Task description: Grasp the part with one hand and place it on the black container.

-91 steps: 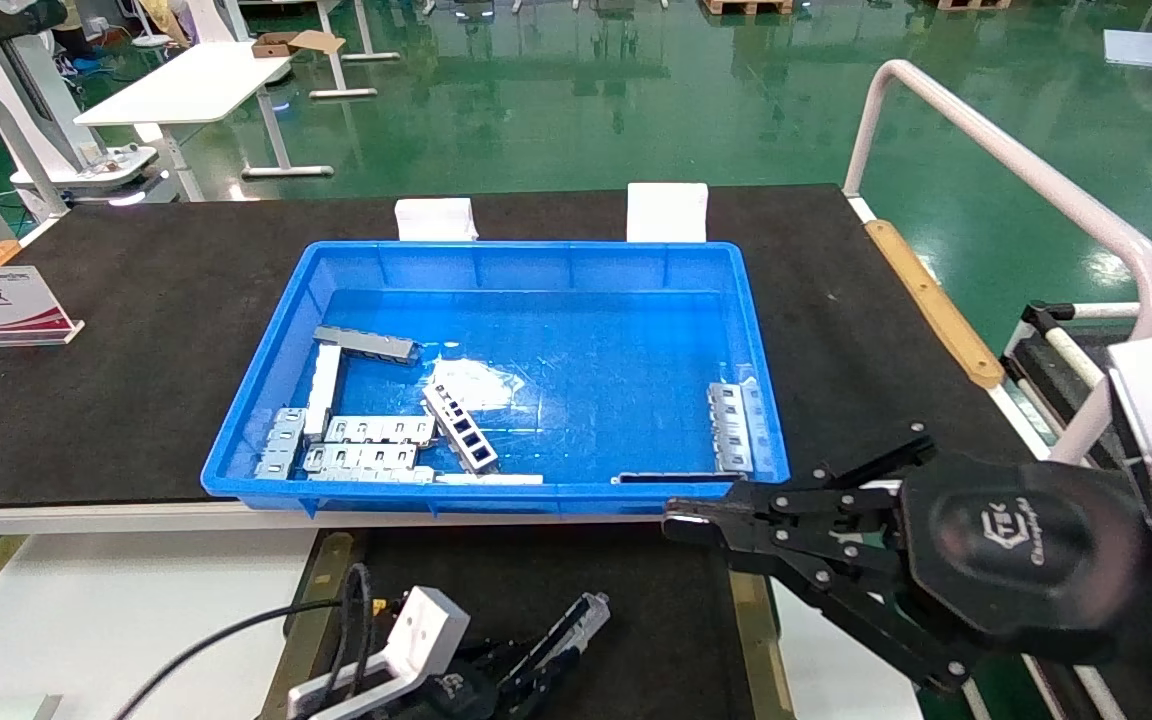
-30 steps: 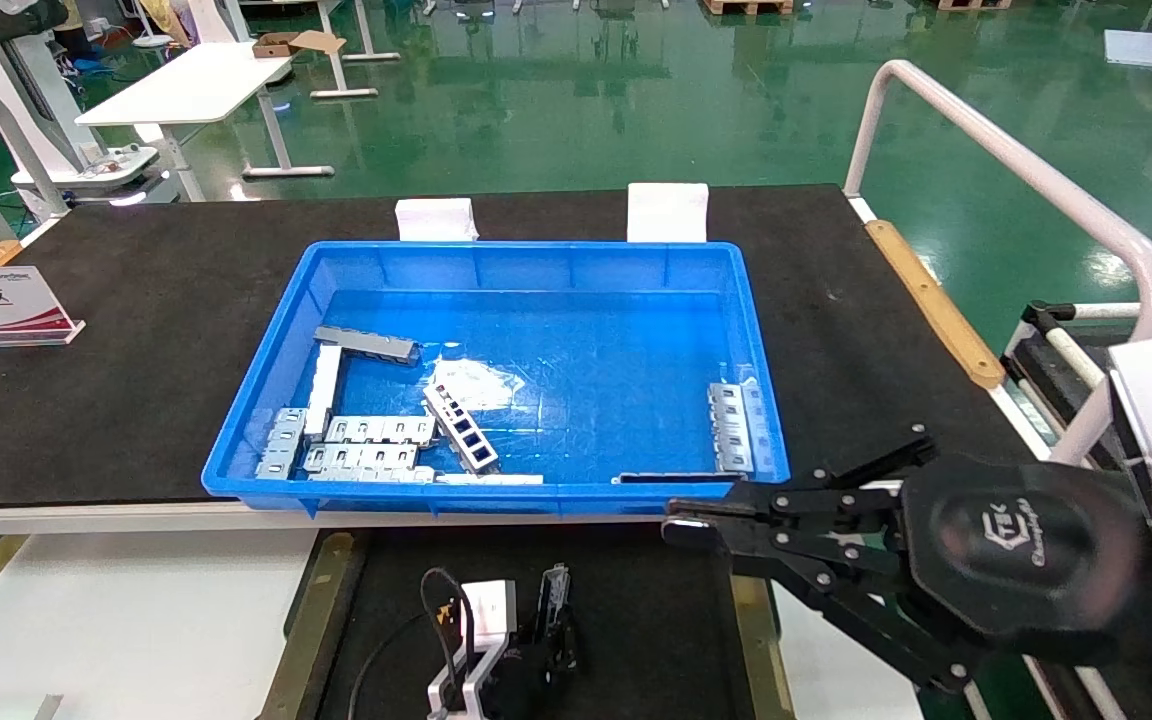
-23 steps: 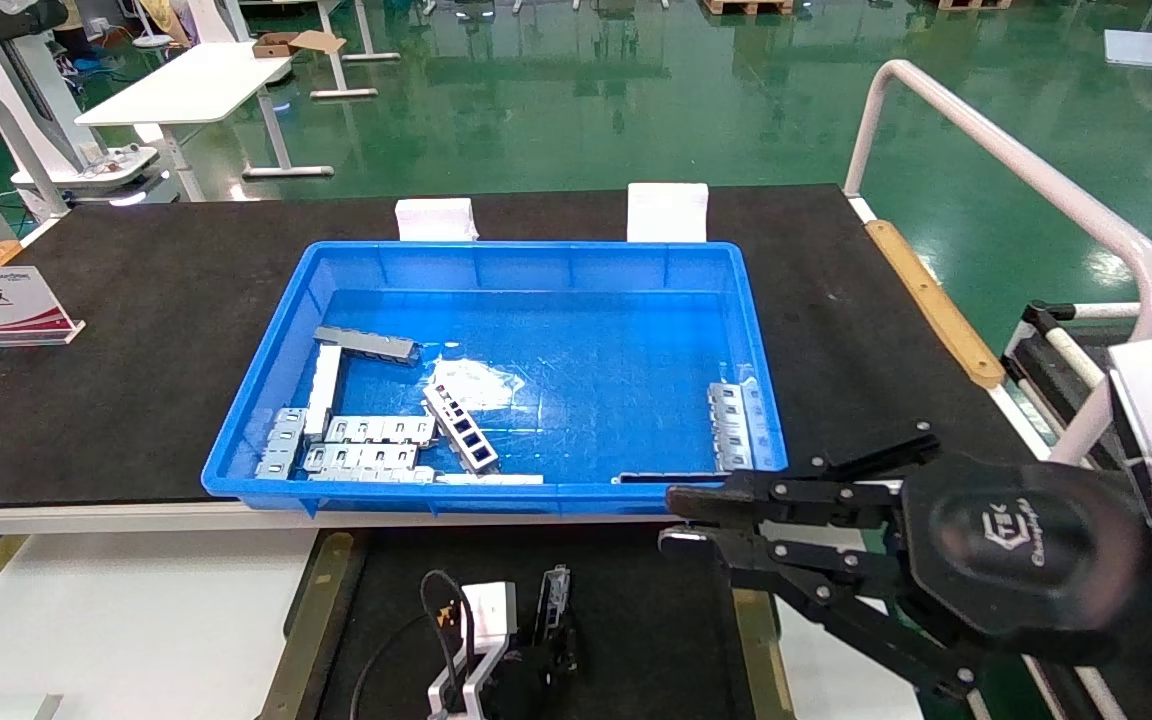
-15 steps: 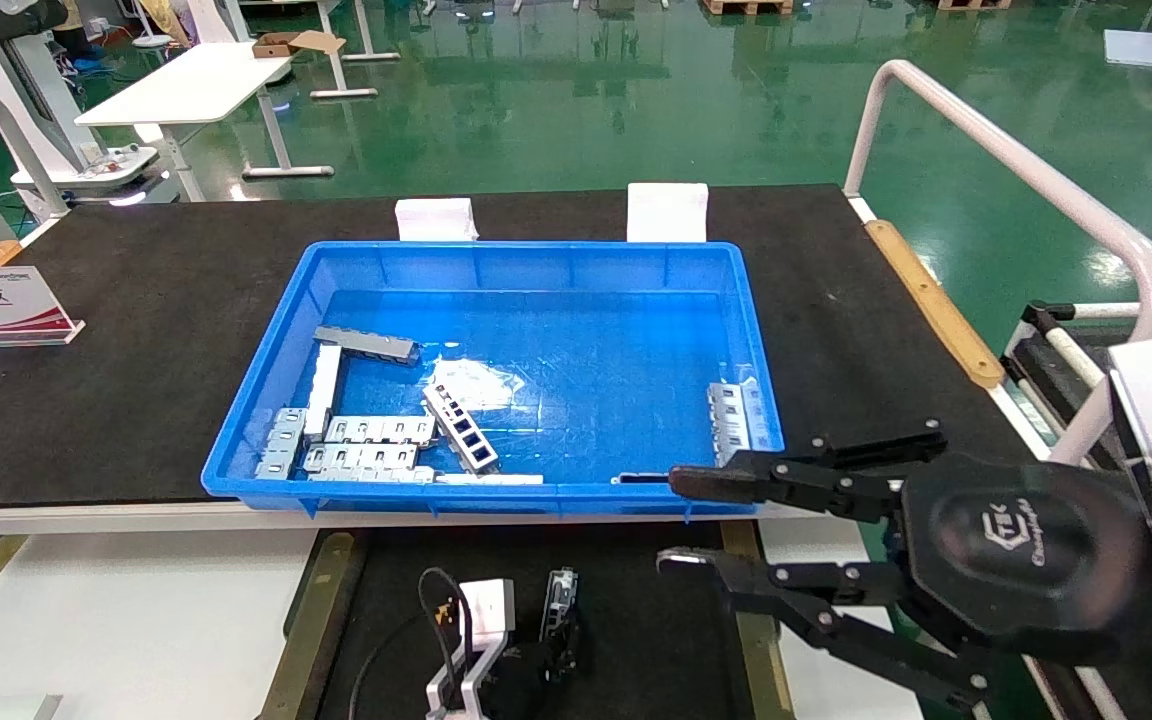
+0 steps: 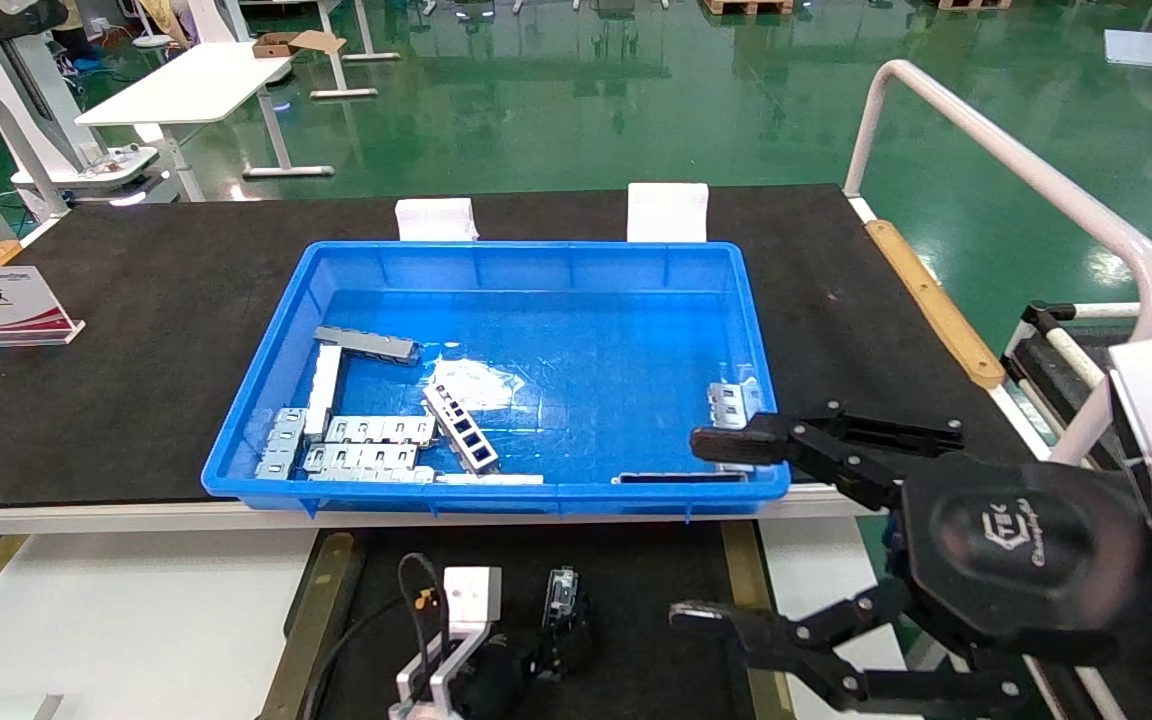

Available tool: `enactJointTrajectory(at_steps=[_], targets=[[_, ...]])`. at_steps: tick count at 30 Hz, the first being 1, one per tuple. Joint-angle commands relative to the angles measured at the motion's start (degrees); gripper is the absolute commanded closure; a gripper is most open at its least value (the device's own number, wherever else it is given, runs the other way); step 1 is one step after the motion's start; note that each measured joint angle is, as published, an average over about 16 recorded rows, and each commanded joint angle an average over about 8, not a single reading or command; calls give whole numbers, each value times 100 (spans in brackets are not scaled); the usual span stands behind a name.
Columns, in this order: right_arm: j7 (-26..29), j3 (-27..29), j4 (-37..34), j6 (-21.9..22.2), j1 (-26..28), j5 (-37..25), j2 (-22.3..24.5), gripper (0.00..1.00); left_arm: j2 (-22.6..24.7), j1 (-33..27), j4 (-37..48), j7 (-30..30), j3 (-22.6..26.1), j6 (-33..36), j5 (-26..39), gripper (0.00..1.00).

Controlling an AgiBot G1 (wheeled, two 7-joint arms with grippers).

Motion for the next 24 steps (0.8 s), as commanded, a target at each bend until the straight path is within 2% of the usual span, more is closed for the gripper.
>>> enactJointTrajectory(at_steps=[1, 7, 13, 19, 24], targets=[[0, 0, 0, 0, 0, 0, 0, 0, -168, 31, -161, -30, -15, 150, 75, 0], [0, 0, 0, 0, 0, 0, 0, 0, -840, 138, -611, -86, -191, 971, 406, 0], [0, 0, 0, 0, 0, 0, 0, 0, -1397, 260, -786, -84, -589, 2022, 663, 0], [0, -1, 0, 0, 0, 0, 0, 0, -1878, 438, -837, 264, -1255, 3229, 739, 0], [0, -1, 0, 0, 0, 1, 0, 0, -2318, 661, -826, 830, -1939, 4393, 497, 0]])
